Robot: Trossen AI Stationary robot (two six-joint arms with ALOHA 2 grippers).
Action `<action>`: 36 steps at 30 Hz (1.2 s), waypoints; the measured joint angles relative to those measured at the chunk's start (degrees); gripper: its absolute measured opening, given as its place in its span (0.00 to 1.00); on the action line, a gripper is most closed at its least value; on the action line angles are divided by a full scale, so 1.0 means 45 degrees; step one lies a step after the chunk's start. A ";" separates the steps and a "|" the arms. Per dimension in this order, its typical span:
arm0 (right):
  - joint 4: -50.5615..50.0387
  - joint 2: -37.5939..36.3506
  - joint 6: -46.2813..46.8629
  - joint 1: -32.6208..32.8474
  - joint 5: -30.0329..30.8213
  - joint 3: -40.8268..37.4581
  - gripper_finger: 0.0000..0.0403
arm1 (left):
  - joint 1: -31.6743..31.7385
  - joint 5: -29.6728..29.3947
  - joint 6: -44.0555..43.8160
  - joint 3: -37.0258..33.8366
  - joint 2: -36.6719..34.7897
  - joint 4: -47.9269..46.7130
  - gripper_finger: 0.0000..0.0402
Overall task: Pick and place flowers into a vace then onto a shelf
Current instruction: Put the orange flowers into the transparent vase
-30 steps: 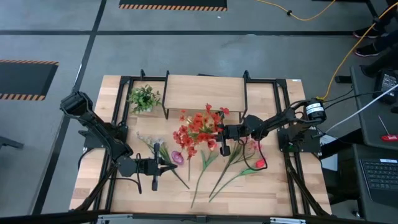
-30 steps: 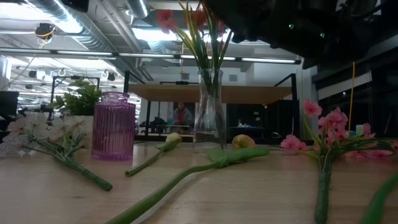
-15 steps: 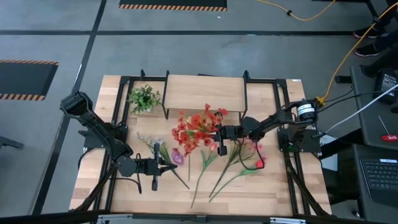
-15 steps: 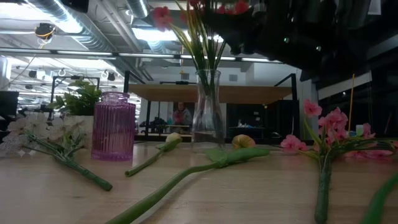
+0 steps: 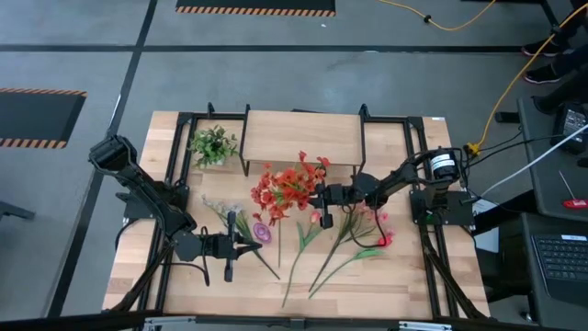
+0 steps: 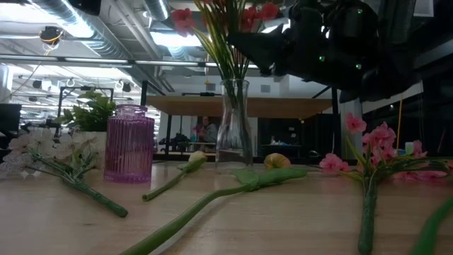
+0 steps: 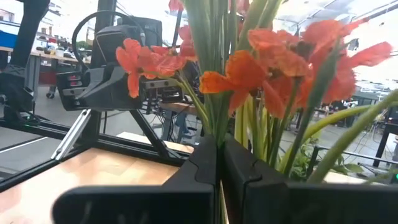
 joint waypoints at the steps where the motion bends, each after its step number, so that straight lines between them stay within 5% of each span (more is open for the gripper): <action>1: -0.0058 -0.0003 -0.0003 0.0000 0.0000 0.0001 0.01 | 0.0000 0.0000 0.0000 0.0000 0.0000 0.0000 0.00; 23: 0.0012 0.0003 0.0035 -0.0083 -0.0049 -0.0917 0.02 | 0.0000 0.0000 -0.0005 0.0000 0.0000 0.0019 0.00; 36: -0.0329 -0.0015 0.0110 -0.0083 -0.0156 -0.0917 0.32 | 0.0000 0.0000 -0.0036 0.0000 0.0000 0.0039 0.00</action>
